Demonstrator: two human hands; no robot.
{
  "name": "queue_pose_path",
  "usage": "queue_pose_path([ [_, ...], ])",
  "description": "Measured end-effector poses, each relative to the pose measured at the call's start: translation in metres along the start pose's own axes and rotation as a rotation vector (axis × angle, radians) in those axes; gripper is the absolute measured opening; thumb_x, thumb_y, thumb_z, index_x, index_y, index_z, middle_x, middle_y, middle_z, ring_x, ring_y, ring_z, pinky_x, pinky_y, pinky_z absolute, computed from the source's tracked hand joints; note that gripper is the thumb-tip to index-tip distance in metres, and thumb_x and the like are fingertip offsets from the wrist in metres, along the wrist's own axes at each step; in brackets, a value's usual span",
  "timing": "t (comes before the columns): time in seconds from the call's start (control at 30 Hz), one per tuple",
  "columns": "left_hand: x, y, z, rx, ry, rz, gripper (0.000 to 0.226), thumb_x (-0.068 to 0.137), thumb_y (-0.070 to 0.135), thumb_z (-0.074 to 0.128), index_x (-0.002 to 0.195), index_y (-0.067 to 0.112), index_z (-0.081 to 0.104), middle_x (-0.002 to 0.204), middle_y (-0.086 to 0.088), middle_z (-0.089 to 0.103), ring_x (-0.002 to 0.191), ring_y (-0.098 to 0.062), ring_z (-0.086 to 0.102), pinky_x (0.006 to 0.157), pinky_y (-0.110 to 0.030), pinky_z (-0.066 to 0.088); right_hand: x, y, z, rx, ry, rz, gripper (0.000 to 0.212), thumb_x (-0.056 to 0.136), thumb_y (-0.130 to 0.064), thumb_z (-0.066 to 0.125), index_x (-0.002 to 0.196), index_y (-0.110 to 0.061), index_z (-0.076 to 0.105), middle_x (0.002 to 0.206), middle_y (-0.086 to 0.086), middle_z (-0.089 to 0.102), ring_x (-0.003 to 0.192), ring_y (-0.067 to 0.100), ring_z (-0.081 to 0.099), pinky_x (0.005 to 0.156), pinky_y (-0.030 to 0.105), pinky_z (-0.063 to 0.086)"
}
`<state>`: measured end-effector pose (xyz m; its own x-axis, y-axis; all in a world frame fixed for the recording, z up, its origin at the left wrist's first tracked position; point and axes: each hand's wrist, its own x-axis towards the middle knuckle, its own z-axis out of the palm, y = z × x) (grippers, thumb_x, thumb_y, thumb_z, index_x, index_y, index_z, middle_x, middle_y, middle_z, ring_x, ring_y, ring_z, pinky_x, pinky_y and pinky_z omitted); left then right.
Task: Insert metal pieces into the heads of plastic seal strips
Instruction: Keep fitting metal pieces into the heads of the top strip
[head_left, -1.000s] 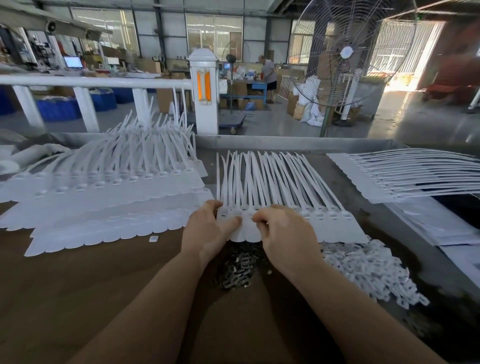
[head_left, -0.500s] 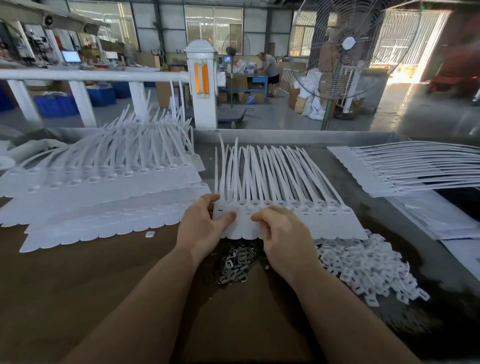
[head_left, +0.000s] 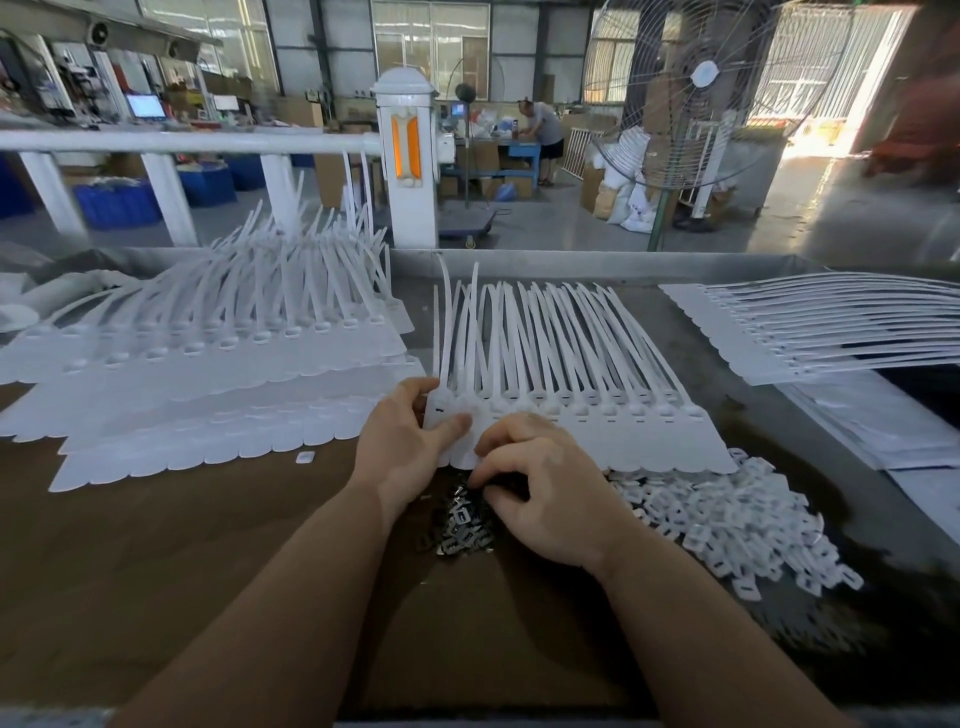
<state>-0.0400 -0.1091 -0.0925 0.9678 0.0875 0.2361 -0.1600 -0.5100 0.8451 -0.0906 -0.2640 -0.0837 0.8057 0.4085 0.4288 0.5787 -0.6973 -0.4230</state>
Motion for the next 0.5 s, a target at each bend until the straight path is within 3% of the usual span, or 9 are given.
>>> queue_pose_path([
  [0.1,-0.0004,0.0003,-0.0003,-0.004,0.000,-0.004,0.054,0.081,0.028,0.072,0.129,0.016,0.050,0.104,0.004,0.053,0.100,-0.008,0.047,0.087,-0.021,0.036,0.0003,-0.0001,0.0008,-0.004,-0.035,0.010,0.011,0.079,-0.018,0.067,0.088,-0.020,0.074,0.103,-0.009,0.058,0.103,0.006,0.046,0.099,0.030,0.034],
  [0.27,-0.0016,0.0014,-0.0009,-0.018,0.001,-0.008,0.053,0.081,0.027,0.072,0.128,0.017,0.051,0.102,0.004,0.055,0.100,-0.011,0.050,0.087,-0.022,0.039,0.0017,0.0005,0.0020,0.046,-0.022,0.042,0.006,0.078,-0.015,0.069,0.081,-0.018,0.072,0.099,-0.011,0.058,0.100,0.006,0.049,0.098,0.035,0.037],
  [0.5,-0.0031,0.0038,-0.0028,-0.046,-0.008,-0.007,0.052,0.080,0.026,0.073,0.127,0.019,0.051,0.106,-0.001,0.057,0.102,-0.016,0.053,0.091,-0.028,0.043,0.0033,0.0014,0.0036,0.106,0.023,0.076,0.007,0.082,-0.009,0.064,0.083,-0.016,0.067,0.090,-0.012,0.057,0.093,0.005,0.051,0.092,0.029,0.042],
])
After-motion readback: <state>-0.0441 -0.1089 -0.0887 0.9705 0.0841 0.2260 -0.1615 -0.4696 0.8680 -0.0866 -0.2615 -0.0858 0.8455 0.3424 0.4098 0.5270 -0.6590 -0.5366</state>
